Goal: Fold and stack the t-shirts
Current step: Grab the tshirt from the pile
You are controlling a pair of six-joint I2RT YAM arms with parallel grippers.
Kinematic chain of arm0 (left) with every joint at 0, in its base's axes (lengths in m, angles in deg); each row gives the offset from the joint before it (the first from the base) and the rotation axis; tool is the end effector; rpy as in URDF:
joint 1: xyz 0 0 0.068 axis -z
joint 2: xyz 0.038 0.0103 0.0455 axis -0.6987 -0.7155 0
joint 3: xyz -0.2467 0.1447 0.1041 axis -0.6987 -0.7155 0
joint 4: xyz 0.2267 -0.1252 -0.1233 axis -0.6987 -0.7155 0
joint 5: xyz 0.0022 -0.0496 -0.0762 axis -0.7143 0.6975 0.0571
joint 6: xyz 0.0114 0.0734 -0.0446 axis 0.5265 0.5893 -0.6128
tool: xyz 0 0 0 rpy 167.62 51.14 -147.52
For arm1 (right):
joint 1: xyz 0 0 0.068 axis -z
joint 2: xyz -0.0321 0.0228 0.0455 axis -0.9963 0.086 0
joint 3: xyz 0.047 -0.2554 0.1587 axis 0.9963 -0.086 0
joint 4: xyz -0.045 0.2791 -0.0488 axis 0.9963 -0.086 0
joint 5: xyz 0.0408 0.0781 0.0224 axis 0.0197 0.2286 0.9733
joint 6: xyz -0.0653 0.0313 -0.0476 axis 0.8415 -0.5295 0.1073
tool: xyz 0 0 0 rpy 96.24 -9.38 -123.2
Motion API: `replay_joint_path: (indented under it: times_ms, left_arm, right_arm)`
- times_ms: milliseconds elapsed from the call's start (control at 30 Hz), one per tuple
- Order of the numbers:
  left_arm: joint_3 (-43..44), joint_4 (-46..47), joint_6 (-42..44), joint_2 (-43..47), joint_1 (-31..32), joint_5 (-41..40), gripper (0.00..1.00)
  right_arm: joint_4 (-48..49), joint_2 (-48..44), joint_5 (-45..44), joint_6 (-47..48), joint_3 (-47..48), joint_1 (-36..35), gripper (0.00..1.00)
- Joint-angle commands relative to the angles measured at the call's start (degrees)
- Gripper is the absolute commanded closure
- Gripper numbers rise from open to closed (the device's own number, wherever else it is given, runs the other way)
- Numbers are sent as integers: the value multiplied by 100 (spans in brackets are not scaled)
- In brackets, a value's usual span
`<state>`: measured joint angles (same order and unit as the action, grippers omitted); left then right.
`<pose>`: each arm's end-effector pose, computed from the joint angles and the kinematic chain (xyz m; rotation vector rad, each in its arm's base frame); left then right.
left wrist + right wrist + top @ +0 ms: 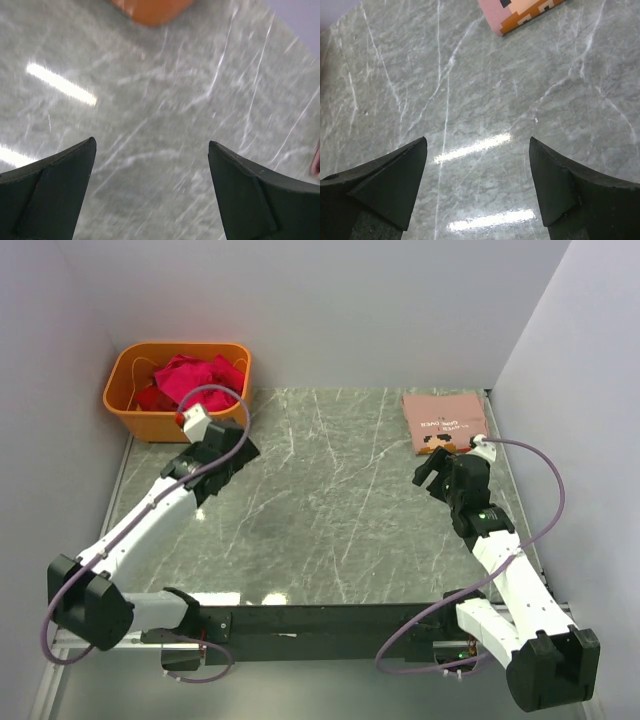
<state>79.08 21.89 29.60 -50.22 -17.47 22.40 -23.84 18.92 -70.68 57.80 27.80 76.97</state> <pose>0.2885 -0.1035 0.3110 -0.7758 2.0634 -0.1891 0.2441 0.0233 0.2681 0.4807 2.0106 0.2557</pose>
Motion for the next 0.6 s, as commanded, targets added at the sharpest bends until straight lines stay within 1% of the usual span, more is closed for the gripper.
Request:
replay_joint_path:
  times_ms: [0, 67, 100, 133, 200, 233, 267, 300, 333, 367, 433, 467, 500, 533, 567]
  left_arm:
    - [753, 190, 235, -259, -337, -173, 1]
    - [1252, 374, 446, -549, -724, -59, 1]
    - [1412, 514, 664, -664, -1021, 2, 1]
    - [1561, 646, 736, -787, -1189, 64, 1]
    - [2079, 1015, 850, -1261, -1541, 423, 1]
    - [2255, 1138, 877, -1471, -1891, 521, 1]
    - [2640, 1340, 903, -1943, -2051, 608, 1]
    - [2887, 1342, 973, -2218, -2313, 766, 1]
    - [3212, 1255, 1009, -2525, -2438, 846, 1]
    - [3937, 1141, 1053, -3172, -2535, 916, 1]
    - [4732, 675, 1140, -3826, -2667, 1057, 1]
    - [5440, 535, 1193, -4412, -2824, 1058, 0]
    - [6004, 385, 1290, -4679, -2878, 997, 0]
    - [6010, 384, 1369, -4925, -2896, 926, 1]
    - [6410, 419, 1465, -5336, -2896, 874, 1]
  right_arm:
    - [226, 100, 82, -116, 394, 1, 10]
    - [139, 180, 82, -116, 508, 1, 9]
    - [121, 197, 91, -124, 544, 10, 9]
    - [121, 250, 74, -142, 579, 1, 9]
    - [121, 294, 135, -125, 597, 10, 9]
    - [121, 329, 144, -125, 614, 1, 9]
    - [121, 355, 161, -133, 623, 10, 9]
    - [112, 382, 179, -125, 640, 1, 9]
    - [112, 399, 205, -116, 649, 1, 9]
    - [112, 426, 231, -116, 667, 10, 8]
    - [95, 470, 302, -98, 711, 1, 8]
    - [121, 487, 311, -81, 720, 1, 8]
    - [121, 531, 328, -81, 746, 1, 8]
    - [103, 549, 337, -81, 755, 10, 8]
    - [60, 575, 363, -72, 772, 1, 9]
